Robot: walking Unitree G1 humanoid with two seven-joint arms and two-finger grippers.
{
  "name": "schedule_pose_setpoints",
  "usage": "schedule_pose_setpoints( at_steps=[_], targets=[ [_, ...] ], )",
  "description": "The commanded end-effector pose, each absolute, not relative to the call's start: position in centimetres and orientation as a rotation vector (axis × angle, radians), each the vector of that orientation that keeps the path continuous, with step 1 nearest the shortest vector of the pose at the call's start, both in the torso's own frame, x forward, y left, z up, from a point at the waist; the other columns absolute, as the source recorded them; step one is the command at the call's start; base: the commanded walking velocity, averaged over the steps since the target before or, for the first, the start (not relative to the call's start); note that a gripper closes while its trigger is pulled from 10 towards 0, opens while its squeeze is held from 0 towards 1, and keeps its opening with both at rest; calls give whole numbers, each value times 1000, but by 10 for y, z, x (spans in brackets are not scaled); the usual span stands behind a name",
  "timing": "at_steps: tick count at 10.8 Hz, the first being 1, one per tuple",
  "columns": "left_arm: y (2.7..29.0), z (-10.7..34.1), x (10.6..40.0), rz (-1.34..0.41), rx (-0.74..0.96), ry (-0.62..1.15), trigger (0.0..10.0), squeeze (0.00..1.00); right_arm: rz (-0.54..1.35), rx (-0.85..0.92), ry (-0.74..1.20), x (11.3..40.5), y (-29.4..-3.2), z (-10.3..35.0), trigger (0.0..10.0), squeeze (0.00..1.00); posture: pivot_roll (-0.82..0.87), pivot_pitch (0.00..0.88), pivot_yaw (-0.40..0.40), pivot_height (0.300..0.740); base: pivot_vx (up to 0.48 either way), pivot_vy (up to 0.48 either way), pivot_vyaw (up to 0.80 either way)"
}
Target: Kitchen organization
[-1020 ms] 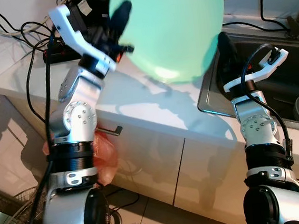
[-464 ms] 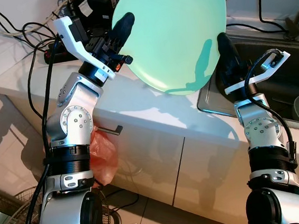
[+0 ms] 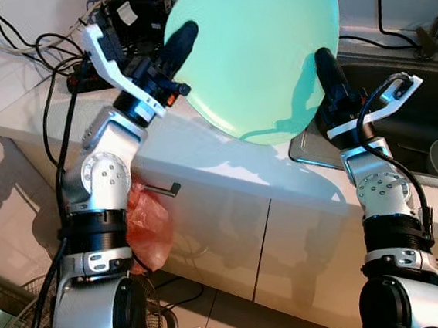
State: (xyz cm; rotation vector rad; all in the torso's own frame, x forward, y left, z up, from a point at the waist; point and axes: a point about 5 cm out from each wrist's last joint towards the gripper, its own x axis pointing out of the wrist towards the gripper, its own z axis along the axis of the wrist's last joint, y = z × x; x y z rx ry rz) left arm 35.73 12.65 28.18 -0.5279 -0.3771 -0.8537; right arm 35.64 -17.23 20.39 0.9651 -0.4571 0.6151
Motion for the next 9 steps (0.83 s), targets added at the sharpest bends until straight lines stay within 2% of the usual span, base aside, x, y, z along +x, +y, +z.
schedule_pose_setpoints(
  at_steps=[1,2,9],
  targets=[
    [127,296,357,-889,-535,-424,10000,0,637,975,-453,356,-170,204,4824,0,75,0,28,740,0,0,0],
    [127,296,356,-896,-543,-421,10000,0,638,977,-451,356,-169,203,0,0,76,0,28,740,0,0,0],
    [126,291,358,-896,-576,-403,10000,0,687,991,-456,354,-164,204,0,0,77,0,25,740,0,0,0]
  ],
)
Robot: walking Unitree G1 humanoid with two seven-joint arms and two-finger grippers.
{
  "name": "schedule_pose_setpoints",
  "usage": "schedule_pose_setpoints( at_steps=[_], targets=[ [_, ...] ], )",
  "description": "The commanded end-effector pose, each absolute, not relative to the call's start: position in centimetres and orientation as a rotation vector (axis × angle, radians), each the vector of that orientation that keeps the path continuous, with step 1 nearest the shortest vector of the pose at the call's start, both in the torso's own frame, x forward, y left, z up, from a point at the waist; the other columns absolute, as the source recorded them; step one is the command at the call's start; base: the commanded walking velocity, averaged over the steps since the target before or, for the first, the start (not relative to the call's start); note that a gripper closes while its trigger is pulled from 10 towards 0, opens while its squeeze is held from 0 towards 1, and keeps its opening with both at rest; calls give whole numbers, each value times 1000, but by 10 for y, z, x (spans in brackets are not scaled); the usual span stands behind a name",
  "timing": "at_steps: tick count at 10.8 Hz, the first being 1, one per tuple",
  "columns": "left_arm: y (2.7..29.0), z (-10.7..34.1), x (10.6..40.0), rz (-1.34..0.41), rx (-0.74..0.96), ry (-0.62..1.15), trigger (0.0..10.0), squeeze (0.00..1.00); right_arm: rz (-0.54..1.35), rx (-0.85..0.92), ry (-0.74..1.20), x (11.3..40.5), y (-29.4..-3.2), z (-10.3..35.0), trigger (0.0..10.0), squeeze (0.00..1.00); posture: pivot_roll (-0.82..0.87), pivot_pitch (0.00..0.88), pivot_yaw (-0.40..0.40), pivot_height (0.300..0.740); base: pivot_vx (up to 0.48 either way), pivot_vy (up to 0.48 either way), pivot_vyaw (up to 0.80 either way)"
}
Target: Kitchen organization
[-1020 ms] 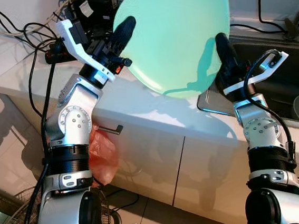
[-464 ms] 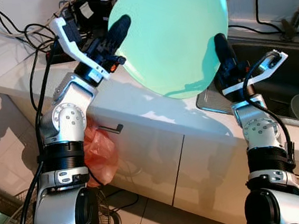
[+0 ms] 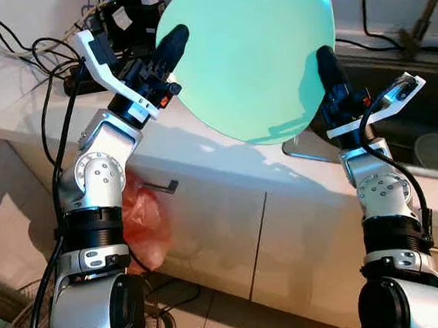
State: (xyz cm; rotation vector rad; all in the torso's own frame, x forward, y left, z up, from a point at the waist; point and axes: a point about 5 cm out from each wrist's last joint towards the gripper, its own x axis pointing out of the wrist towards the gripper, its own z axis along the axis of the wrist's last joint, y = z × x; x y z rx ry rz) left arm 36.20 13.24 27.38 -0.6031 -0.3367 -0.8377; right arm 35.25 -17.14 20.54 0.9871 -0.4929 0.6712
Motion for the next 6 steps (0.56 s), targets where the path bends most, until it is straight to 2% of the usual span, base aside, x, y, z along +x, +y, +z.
schedule_pose_setpoints(
  at_steps=[1,3,4,5,6],
  targets=[
    [127,290,359,-895,-576,-402,10000,0,686,991,-455,354,-164,204,0,0,77,0,25,740,0,0,0],
    [126,289,359,-880,-563,-397,10000,0,676,985,-450,355,-164,203,0,0,78,0,25,740,0,0,0],
    [126,286,361,-849,-526,-388,10000,0,659,969,-440,355,-163,202,2275,0,78,0,26,740,0,0,0],
    [125,285,361,-842,-519,-389,10000,0,652,966,-434,356,-163,201,10000,0,79,0,24,740,0,0,0],
    [125,284,361,-837,-510,-386,10000,0,645,965,-426,357,-162,201,10000,0,79,0,24,740,307,0,0]
  ],
)
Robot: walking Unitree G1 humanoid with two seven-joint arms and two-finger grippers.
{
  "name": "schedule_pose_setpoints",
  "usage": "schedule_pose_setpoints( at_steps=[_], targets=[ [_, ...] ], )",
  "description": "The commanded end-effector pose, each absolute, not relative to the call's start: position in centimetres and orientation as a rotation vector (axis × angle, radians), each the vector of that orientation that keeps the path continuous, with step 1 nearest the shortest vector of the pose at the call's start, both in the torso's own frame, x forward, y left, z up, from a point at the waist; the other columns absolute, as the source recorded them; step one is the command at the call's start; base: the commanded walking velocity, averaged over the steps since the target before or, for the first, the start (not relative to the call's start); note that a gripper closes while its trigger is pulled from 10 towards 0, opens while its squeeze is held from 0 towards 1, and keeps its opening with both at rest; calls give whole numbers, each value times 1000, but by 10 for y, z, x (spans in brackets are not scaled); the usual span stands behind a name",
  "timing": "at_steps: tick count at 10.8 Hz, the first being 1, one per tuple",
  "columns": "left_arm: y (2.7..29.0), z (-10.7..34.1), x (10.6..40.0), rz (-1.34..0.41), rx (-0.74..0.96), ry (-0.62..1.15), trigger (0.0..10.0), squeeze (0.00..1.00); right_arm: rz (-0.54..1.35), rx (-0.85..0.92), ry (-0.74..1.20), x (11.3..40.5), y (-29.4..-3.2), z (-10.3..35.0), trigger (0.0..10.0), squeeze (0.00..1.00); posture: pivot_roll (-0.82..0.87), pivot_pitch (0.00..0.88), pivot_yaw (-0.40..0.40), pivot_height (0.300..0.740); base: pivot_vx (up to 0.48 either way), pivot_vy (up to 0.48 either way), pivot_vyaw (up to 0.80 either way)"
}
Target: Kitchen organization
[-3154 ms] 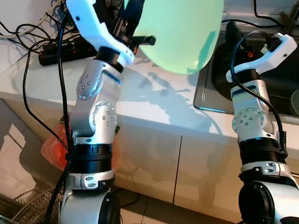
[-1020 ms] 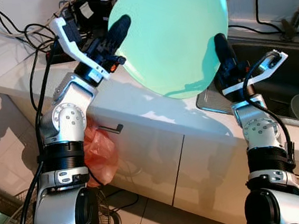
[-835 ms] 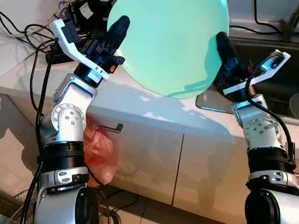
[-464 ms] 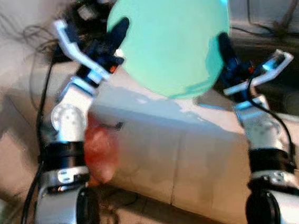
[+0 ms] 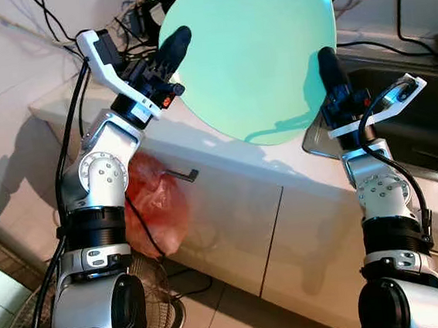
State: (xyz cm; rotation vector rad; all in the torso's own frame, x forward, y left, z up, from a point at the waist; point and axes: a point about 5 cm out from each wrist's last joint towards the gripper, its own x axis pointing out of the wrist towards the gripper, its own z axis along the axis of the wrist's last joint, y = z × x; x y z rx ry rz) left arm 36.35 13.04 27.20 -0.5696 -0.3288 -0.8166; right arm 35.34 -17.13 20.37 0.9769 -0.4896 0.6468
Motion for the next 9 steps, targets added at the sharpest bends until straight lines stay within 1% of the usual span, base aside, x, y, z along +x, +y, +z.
schedule_pose_setpoints(
  at_steps=[1,7,8,9],
  targets=[
    [125,283,361,-832,-506,-380,10000,0,642,963,-424,357,-162,200,10000,0,79,0,24,740,326,0,0],
    [124,280,362,-816,-494,-369,10000,0,629,955,-421,358,-161,201,10000,0,79,0,17,740,467,0,0],
    [124,280,363,-805,-492,-370,10000,0,615,951,-419,359,-162,201,10000,0,79,0,17,740,326,0,0],
    [125,281,363,-803,-509,-379,10000,0,615,949,-418,359,-162,201,10000,0,80,0,17,740,0,0,0]
  ],
)
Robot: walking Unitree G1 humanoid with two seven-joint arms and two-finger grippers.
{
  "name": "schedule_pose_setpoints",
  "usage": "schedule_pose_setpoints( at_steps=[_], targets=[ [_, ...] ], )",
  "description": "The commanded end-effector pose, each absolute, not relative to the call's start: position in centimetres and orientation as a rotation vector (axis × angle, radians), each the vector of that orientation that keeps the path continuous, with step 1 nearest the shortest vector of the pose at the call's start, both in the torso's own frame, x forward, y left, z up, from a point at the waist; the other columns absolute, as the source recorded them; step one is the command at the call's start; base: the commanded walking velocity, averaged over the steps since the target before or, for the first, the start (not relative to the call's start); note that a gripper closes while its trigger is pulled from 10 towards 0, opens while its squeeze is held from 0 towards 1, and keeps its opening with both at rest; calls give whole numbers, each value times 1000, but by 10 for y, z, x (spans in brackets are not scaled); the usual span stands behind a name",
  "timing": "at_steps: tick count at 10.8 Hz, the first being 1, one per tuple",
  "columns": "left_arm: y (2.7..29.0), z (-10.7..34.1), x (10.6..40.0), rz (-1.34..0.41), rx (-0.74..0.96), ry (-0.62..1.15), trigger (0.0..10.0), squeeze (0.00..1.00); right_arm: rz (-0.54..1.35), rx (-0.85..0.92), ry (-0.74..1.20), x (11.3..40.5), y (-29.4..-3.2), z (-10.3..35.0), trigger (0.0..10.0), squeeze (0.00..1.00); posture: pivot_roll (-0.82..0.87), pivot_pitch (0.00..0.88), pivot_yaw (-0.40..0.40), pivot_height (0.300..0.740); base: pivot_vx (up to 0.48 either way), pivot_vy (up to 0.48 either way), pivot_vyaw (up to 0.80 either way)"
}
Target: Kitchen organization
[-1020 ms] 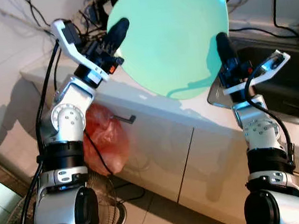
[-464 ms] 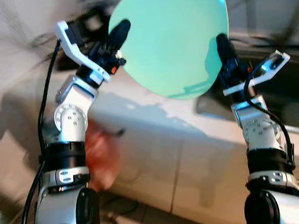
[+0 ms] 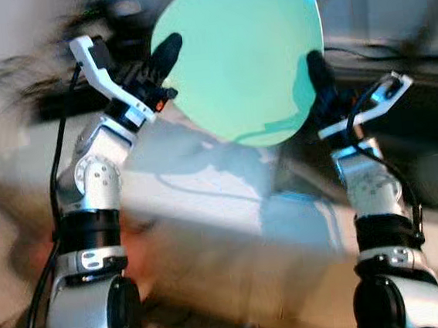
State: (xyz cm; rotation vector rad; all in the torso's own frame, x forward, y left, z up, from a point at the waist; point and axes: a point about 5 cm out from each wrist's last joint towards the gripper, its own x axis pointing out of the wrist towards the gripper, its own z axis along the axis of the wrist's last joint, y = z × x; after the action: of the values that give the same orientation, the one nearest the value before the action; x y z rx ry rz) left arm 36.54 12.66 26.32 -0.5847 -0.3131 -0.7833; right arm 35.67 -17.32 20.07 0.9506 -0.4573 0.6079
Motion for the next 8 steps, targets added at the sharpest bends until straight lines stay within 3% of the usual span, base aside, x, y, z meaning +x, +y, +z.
schedule_pose_setpoints(
  at_steps=[1,8],
  targets=[
    [126,280,363,-802,-505,-376,10000,0,616,949,-418,360,-162,201,10000,0,80,0,17,740,0,0,0],
    [127,278,361,-807,-500,-376,10000,0,609,949,-411,361,-160,199,10000,0,86,0,12,740,0,0,0]
  ],
)
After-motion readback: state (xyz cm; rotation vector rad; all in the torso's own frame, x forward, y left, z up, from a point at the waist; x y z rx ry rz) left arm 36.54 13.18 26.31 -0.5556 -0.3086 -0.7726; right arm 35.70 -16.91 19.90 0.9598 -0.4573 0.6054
